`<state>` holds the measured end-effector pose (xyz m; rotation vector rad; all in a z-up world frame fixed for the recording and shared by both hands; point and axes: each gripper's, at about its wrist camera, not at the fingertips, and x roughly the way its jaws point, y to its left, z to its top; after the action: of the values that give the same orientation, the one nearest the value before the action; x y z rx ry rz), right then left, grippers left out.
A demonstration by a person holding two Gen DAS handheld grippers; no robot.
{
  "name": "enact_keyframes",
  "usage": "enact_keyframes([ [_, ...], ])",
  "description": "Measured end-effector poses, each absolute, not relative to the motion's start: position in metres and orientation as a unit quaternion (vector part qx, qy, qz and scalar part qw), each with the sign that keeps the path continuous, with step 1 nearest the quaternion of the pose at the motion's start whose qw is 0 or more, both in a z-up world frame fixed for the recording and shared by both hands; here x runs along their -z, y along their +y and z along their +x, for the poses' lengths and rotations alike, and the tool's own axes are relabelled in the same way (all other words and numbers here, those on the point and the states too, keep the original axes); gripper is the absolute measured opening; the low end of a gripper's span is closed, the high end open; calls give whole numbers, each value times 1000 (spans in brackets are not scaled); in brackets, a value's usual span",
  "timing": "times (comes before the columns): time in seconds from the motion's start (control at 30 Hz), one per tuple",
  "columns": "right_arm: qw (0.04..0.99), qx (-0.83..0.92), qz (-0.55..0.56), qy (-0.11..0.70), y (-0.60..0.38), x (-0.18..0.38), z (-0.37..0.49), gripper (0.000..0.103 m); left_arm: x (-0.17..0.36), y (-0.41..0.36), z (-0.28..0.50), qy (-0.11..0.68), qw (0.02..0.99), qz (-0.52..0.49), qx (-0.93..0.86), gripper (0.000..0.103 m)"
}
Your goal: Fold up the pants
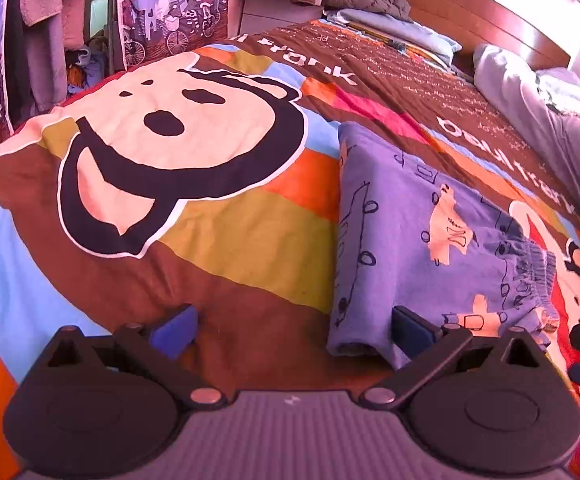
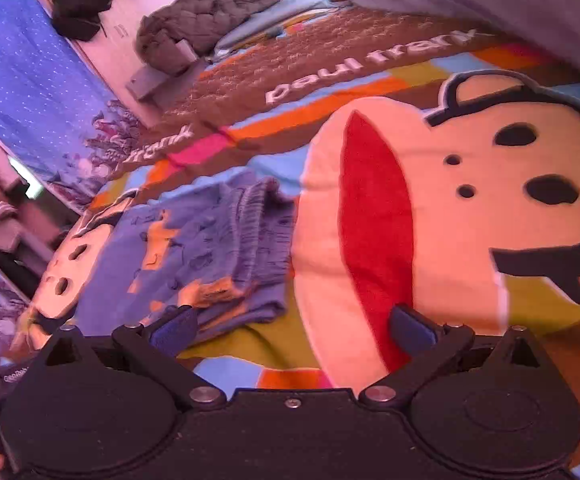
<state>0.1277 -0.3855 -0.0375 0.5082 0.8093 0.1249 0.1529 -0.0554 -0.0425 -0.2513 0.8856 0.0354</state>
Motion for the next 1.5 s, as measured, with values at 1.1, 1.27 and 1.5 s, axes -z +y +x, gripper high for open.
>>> enact_keyframes([
  [1.1,891,-52,135,430,-369,36,139,102,34,-74,103,414,908,-43,-47,103],
  [1.27,888,-46,142,435,-380,36,145,102,35,-73,103,413,909,-44,-46,103],
  [1.5,901,-50,117,414,-379,34,147,102,22,-64,89,390,918,-63,-31,103],
])
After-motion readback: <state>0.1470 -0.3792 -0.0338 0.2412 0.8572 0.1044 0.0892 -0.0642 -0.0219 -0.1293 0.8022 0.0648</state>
